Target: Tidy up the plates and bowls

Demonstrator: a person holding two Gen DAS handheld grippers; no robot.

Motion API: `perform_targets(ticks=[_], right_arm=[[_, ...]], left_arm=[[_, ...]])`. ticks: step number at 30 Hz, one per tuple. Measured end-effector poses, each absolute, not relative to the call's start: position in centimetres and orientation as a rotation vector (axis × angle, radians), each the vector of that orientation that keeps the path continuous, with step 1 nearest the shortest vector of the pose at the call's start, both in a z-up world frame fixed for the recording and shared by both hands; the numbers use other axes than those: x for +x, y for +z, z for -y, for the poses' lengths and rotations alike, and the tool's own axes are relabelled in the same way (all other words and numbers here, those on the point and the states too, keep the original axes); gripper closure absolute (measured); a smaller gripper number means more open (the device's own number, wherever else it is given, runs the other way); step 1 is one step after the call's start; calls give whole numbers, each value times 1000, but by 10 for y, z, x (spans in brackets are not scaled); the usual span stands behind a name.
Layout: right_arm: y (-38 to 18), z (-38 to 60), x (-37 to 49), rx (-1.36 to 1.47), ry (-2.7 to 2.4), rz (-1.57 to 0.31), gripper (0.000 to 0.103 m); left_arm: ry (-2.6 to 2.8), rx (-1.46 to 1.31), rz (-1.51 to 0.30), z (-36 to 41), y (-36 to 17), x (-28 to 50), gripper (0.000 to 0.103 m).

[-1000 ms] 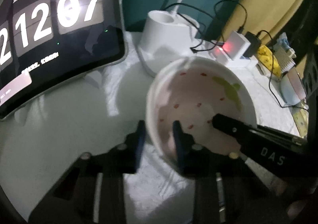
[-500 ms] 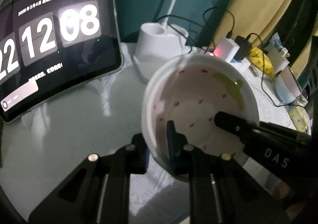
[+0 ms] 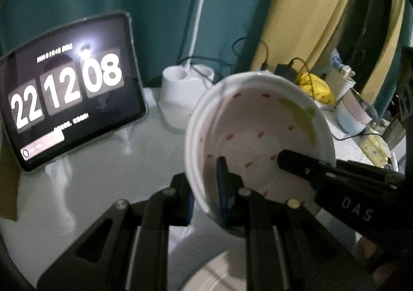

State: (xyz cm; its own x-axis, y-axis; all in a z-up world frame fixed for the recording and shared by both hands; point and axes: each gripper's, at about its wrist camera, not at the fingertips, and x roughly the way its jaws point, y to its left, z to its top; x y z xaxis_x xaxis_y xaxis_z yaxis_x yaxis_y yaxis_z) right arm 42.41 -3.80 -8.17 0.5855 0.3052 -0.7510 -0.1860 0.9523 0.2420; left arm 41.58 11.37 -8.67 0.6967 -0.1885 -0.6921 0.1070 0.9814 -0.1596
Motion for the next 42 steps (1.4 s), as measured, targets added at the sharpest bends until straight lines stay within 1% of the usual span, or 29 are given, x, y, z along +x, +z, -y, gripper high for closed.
perform_targets(ticks=[11, 21, 31, 42], right_arm=[[-54, 68, 390, 151, 280, -832, 89], [-40, 93, 359, 166, 291, -791, 88], [-28, 133, 331, 192, 284, -747, 88], [-30, 181, 310, 223, 262, -735, 88]], left_arm=[[-172, -93, -720, -83, -57, 381, 88], [-167, -76, -683, -57, -36, 349, 88], [-186, -60, -664, -19, -24, 327, 88], [-218, -32, -670, 28, -24, 310, 88]])
